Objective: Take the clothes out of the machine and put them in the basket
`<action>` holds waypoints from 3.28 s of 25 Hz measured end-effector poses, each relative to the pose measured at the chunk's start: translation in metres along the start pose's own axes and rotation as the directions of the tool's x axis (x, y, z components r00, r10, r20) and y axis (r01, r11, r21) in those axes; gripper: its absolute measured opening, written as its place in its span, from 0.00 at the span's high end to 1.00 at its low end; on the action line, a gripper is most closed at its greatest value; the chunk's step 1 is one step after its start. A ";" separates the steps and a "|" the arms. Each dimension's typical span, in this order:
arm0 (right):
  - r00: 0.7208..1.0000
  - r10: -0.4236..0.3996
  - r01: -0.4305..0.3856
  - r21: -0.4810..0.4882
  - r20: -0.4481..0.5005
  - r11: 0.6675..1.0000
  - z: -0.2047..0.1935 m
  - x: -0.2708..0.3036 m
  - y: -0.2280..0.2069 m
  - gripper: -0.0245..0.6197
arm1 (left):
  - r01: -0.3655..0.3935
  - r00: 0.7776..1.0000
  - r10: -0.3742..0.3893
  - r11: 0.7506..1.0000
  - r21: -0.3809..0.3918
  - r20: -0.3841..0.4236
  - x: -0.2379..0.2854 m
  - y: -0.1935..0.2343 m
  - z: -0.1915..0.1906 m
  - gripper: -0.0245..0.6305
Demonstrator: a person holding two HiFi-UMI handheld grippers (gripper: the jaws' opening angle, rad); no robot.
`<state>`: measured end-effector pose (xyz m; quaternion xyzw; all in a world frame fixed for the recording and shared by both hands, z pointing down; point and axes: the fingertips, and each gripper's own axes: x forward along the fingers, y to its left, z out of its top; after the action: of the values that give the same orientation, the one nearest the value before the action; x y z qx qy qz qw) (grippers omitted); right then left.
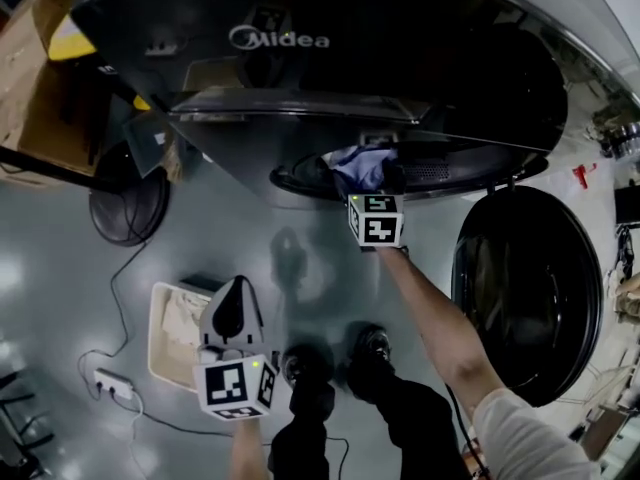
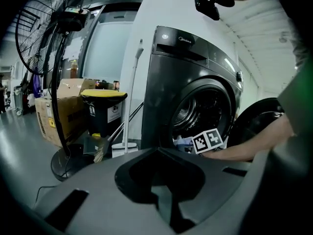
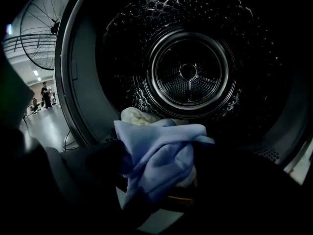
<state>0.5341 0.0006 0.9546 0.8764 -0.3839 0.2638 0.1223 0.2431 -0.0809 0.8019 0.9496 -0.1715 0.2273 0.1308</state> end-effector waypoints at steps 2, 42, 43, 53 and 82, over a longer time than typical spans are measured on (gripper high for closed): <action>1.000 0.009 -0.009 -0.006 -0.001 1.000 -0.001 0.000 0.003 0.25 | 0.004 1.000 -0.004 1.000 0.002 0.007 0.004 0.000 0.001 0.94; 0.997 0.033 -0.033 -0.001 0.070 0.999 0.188 -0.315 0.006 0.79 | 0.165 0.986 -0.166 0.984 0.059 0.011 -0.096 -0.125 0.217 0.94; 0.997 0.035 -0.034 -0.010 0.073 0.999 0.196 -0.326 0.005 0.79 | 0.164 0.986 -0.165 0.985 0.061 0.012 -0.101 -0.129 0.227 0.94; 0.987 0.064 -0.060 -0.033 0.148 0.998 0.292 -0.442 -0.001 0.79 | 0.144 0.987 -0.151 0.985 0.098 0.060 -0.152 -0.158 0.309 0.94; 0.861 0.413 -0.332 -0.286 0.297 0.899 0.494 -0.605 0.140 0.79 | -0.101 0.974 0.090 0.994 0.042 0.208 -0.332 -0.063 0.421 0.94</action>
<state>0.2709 0.0682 0.2094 0.7981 -0.5897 0.0772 0.0966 0.1518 -0.0728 0.2696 0.9618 -0.2236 0.1385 0.0763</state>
